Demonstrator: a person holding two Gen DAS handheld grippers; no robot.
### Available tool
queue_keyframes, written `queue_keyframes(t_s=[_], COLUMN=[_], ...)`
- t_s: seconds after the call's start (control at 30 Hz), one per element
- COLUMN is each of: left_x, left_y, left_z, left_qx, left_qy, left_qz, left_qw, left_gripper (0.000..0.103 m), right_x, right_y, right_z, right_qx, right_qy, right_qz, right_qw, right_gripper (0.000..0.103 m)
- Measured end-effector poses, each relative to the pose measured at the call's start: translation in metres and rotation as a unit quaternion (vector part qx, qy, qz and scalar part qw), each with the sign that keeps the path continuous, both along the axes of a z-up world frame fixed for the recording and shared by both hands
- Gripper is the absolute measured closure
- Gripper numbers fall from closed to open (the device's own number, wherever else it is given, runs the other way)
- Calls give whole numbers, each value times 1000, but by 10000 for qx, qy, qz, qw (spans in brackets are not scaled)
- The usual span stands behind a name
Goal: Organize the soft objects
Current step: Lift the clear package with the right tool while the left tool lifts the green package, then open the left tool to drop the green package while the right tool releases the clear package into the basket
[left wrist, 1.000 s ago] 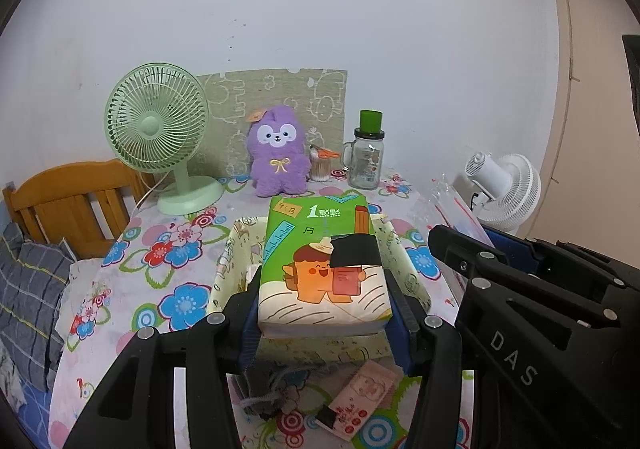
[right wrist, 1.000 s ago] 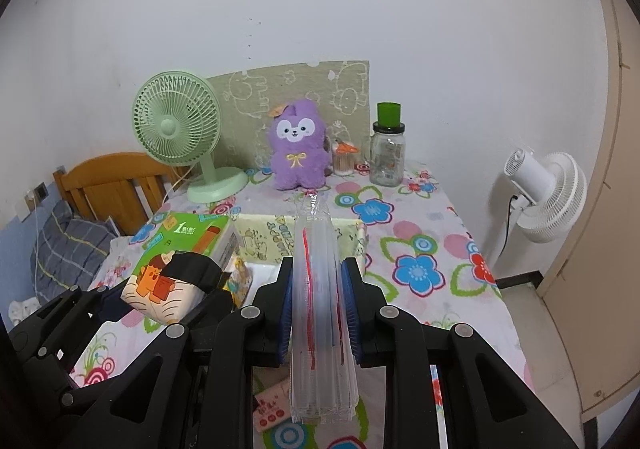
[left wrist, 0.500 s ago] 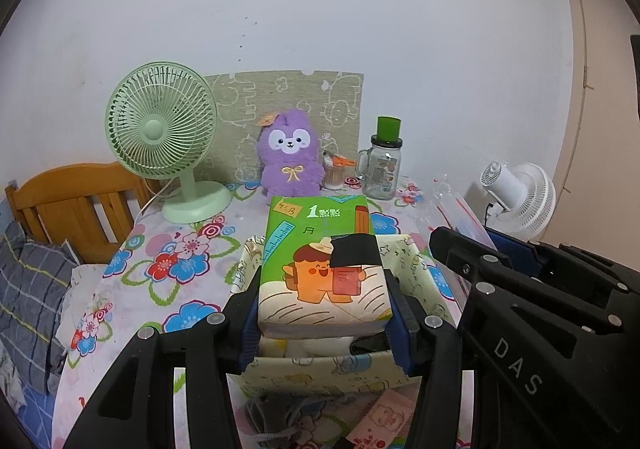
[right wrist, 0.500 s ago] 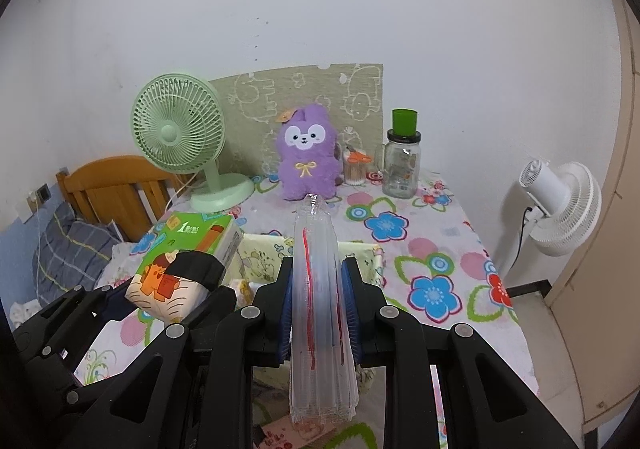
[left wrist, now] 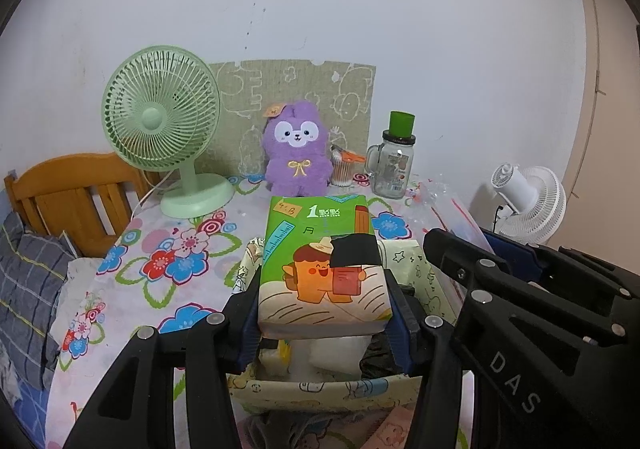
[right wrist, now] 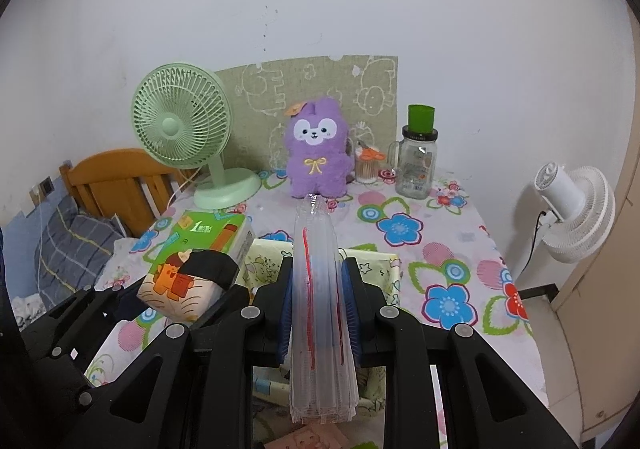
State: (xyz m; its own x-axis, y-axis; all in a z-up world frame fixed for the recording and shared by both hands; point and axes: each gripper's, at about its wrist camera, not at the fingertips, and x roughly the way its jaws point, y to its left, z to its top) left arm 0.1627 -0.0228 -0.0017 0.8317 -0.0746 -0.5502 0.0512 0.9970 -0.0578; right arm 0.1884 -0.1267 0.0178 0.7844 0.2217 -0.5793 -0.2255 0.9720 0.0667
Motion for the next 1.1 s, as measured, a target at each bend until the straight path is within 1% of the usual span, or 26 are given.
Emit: queue_keyframes(t_s=[0.27,0.4,0.5,0.67,0.73,0.77,0.83,0.93,1.0,1.1], left_x=[16,25,29,35,35,36,37,38,40,40], left_y=[4,4,3,4,4,4,4,5,5,9], left_z=[-11,-20,-25,-34,-36,-37,-39,-42,-45,-49], left_qx=[-94,-120,-108,-92,-75,-56,-48,-7,83,96], left_qy=[159,269,334,395,410,424,444,481,533,575], left_qz=[56,57,58,46,40,40,50,50,95,109], left_qw=[9998,9995,9994,9992,9991,9991,9990,9988,9985,9982], left_gripper=[49,48,47,35,26,24,17,12,12,11], right_x=[16,26,33,42,46,47,50,54,57,60], right_y=[4,4,7,6,7,7,8,11,12,15], right_z=[-10,-15,-21,-30,-33,-35,-38,-44,-48,-53], right_qx=[25,214,203,221,224,223,231,243,246,251], right_qy=[142,291,362,445,475,496,526,568,613,653], right_qz=[44,21,36,71,87,104,120,173,200,226], right_qw=[9999,9993,9991,9987,9986,9985,9983,9979,9976,9973], right_gripper=[77,77,77,77,77,77,77,77,77,77])
